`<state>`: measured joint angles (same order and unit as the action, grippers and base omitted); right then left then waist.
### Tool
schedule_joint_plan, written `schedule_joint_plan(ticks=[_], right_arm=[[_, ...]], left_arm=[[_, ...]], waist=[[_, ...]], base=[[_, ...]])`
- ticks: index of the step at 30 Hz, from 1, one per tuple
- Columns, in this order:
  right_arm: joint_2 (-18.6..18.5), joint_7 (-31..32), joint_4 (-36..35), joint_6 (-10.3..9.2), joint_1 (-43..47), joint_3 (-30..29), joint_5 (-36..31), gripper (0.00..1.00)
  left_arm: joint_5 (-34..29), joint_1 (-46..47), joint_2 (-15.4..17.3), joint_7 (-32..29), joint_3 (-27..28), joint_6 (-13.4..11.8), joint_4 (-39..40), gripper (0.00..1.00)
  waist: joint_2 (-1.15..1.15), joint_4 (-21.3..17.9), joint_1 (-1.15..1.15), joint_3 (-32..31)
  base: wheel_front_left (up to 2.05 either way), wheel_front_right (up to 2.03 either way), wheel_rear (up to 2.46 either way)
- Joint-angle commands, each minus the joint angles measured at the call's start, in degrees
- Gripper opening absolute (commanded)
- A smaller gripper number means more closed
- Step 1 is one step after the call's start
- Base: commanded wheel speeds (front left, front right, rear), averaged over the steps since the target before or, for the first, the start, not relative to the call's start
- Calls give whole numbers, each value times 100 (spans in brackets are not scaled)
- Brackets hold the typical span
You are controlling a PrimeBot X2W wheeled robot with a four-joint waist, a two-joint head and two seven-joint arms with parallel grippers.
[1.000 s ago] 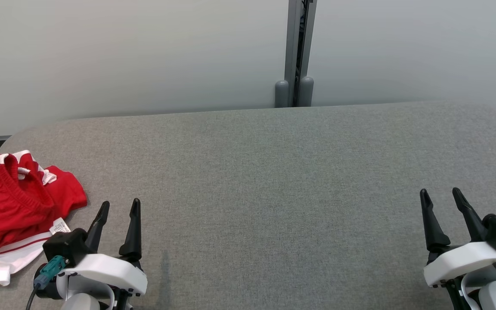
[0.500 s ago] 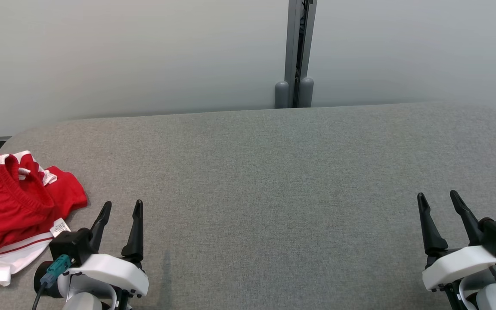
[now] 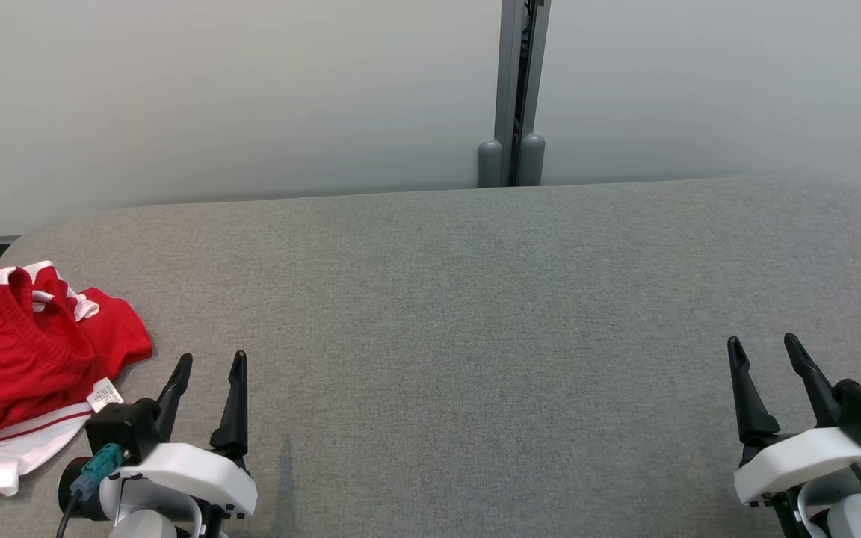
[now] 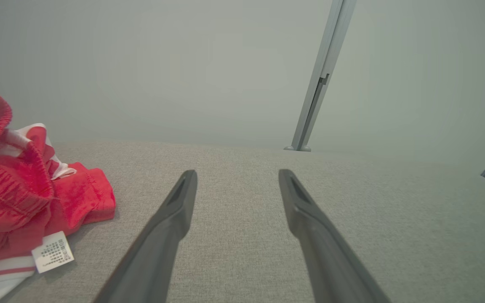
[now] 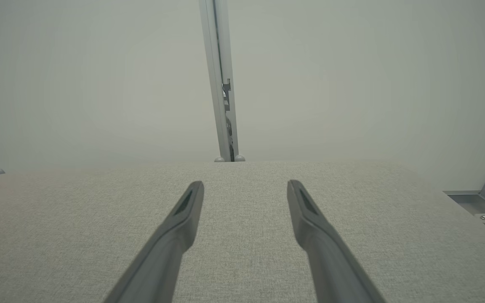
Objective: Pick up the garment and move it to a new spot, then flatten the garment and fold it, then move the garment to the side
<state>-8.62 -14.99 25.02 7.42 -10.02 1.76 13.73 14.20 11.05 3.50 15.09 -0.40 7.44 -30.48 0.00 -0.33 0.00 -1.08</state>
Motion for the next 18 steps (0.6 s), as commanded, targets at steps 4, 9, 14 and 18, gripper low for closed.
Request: schedule_joint_plan(ticks=[4, 9, 14, 18], right_arm=[[-37, -35, 34, 13, 4, -33, 34, 100], [-32, -35, 18, 13, 14, -74, 21, 100], [-17, -35, -46, 13, 6, -76, -40, 100], [-4, -34, -76, 13, 1, -45, -67, 100]], left_arm=[[-66, 133, 41, 2, 16, 8, -10, 100], [-206, 166, 64, 2, 16, -1, 37, 100], [-292, 226, 73, 2, 42, -4, 54, 100], [-339, 289, 101, 2, 85, -27, 71, 100]], waist=[[0, 14, 0, 3], [0, 103, 0, 13], [0, 332, 0, 33], [0, 618, 0, 53]], base=[[0, 0, 0], [0, 0, 0], [0, 0, 0], [0, 0, 0]])
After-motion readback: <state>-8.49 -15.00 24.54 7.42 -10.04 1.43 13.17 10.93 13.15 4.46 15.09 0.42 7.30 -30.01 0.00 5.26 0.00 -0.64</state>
